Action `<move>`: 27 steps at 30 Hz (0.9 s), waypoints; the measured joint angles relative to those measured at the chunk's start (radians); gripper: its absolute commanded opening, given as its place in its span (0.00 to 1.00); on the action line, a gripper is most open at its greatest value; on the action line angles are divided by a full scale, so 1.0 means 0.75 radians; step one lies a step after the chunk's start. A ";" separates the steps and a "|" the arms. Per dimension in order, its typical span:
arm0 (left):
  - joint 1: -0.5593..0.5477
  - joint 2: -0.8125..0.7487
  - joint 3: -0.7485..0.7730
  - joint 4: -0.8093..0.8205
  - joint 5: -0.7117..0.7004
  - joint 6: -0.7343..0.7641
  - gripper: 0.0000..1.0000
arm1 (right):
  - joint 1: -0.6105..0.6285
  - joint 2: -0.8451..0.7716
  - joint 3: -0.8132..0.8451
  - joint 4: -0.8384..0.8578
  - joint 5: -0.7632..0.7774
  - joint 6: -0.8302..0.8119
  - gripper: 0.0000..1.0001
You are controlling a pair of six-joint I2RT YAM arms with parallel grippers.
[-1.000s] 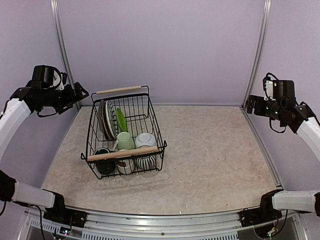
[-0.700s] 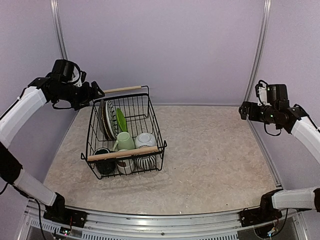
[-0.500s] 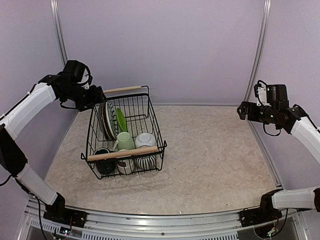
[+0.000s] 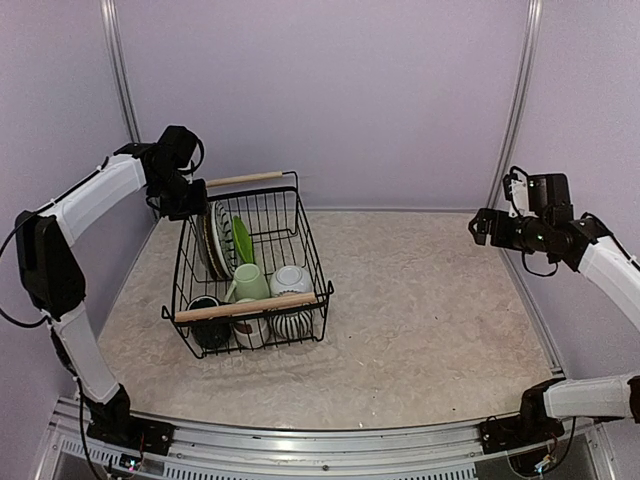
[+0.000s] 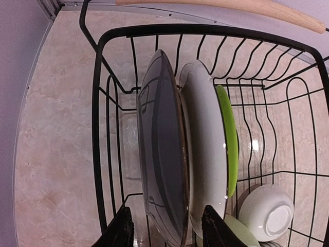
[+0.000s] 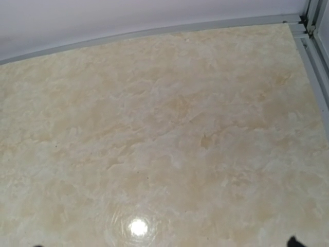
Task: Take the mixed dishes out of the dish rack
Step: Grab the plate from the dish rack.
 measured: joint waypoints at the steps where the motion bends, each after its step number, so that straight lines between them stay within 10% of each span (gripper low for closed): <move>1: 0.003 0.011 0.006 -0.009 -0.009 0.004 0.38 | 0.001 0.000 -0.003 -0.001 -0.001 0.002 1.00; 11: 0.010 0.038 0.018 -0.030 -0.092 0.010 0.20 | 0.021 0.001 -0.023 -0.001 -0.001 0.021 1.00; 27: 0.023 0.125 0.078 -0.046 -0.146 0.009 0.19 | 0.040 0.006 -0.023 -0.001 0.004 0.030 1.00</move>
